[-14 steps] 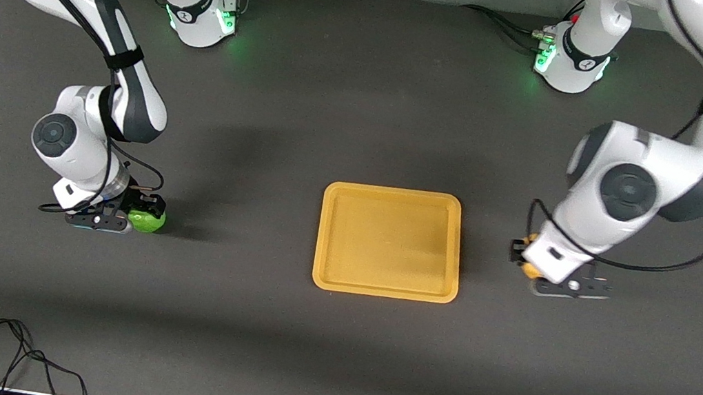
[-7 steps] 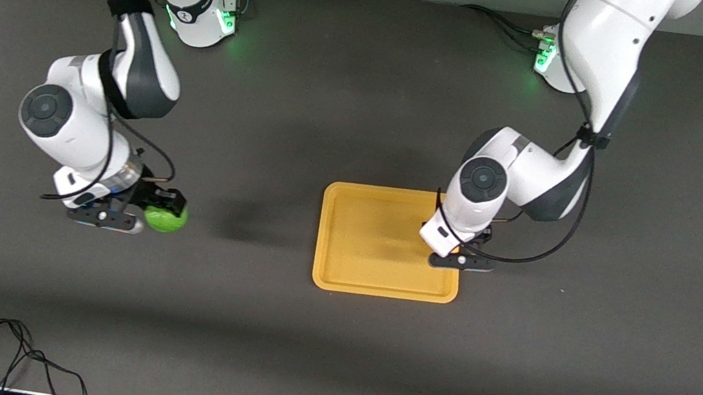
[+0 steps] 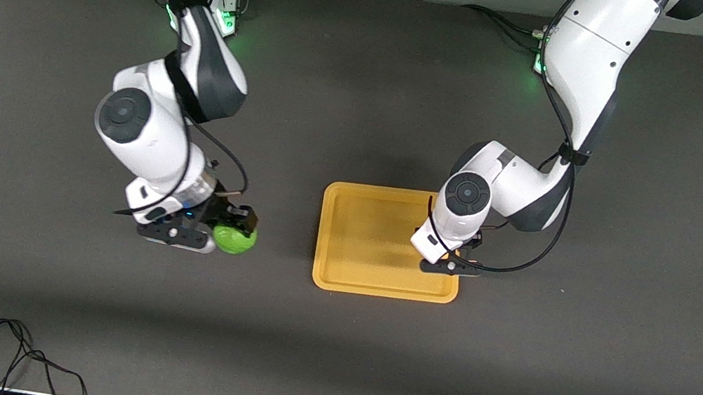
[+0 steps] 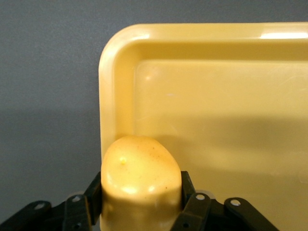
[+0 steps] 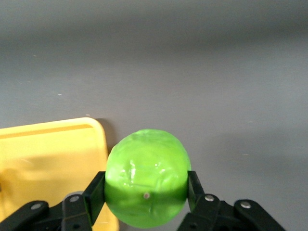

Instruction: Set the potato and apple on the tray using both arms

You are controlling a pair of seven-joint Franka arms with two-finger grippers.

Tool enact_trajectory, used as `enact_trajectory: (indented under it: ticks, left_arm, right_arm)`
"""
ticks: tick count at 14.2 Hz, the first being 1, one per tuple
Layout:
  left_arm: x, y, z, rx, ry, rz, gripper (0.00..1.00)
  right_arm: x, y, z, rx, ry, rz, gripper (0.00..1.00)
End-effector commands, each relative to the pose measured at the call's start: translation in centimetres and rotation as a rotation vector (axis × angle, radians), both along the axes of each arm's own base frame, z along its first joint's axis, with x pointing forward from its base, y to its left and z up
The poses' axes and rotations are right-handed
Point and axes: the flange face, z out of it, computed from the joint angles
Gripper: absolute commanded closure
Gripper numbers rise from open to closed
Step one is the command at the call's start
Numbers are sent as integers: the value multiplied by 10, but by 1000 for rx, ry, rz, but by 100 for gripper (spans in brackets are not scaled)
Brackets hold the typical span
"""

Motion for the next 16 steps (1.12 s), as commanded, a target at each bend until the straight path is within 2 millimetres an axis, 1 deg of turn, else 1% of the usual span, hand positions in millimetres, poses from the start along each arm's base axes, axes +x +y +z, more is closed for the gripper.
enact_trajectory:
  ticks: [1, 2, 3, 5, 7, 8, 9, 10, 12, 13, 15, 16]
  left_arm:
    - [3, -7, 1, -1, -7, 8, 40]
    - [2, -8, -2, 1, -3, 6, 0]
    - [0, -11, -4, 4, -1, 0, 0]
    - [3, -13, 2, 4, -16, -12, 0]
    - [7, -7, 10, 2, -19, -5, 0]
    - [11, -7, 23, -2, -29, -9, 0]
    - [18, 1, 39, -7, -40, 7, 0]
    - [25, 15, 56, -7, -39, 21, 0]
    - [42, 50, 94, -11, -42, 7, 0]
    - [48, 70, 112, -10, -44, -10, 0]
    - [63, 115, 140, -16, -68, -18, 0]
    - [69, 137, 149, -14, -69, -28, 0]
  right_arm:
    - [12, 43, -10, 14, 6, -19, 80]
    - [13, 51, -13, 15, 4, -17, 80]
    - [14, 59, -14, 19, -1, -10, 80]
    - [14, 62, -13, 21, -5, -6, 80]
    - [13, 65, -18, 24, 2, -6, 80]
    - [9, 78, -22, 25, 4, 12, 80]
    - [4, 101, -25, 29, -1, 36, 80]
    - [-1, 123, -33, 35, 3, 18, 81]
    - [-11, 167, -57, 44, 11, -15, 81]
    - [-17, 185, -68, 41, 12, 4, 81]
    - [-29, 212, -93, 37, 17, 37, 82]
    - [-40, 231, -105, 39, 21, 42, 82]
